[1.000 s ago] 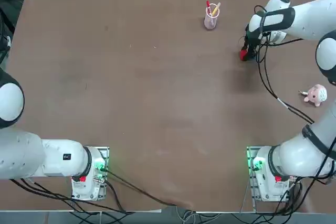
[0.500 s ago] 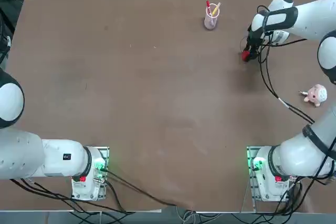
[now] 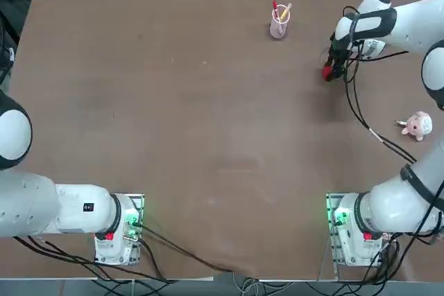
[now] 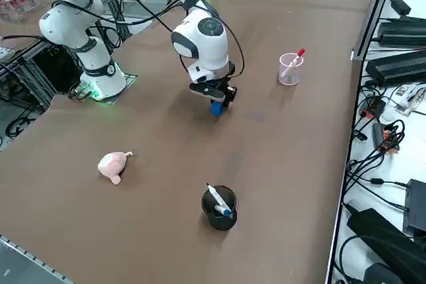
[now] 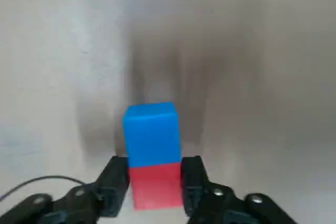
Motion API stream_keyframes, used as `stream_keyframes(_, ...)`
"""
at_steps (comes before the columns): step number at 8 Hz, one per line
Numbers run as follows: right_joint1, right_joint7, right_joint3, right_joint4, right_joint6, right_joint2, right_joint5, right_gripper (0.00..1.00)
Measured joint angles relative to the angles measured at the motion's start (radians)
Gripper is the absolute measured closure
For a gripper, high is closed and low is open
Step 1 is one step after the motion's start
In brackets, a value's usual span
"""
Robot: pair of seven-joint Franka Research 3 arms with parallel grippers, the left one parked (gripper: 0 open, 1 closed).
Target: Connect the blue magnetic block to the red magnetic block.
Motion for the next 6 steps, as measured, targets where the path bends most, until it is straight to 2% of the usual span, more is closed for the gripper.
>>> stream_keyframes(2, -0.001, -0.101, -0.002, 0.03, -0.039, -0.03, -0.001, 0.02)
stream_keyframes(4, -0.001, -0.196, -0.003, 0.115, -0.214, -0.088, -0.001, 0.0)
stream_keyframes(6, -0.001, -0.302, -0.004, 0.244, -0.402, -0.144, -0.035, 0.0)
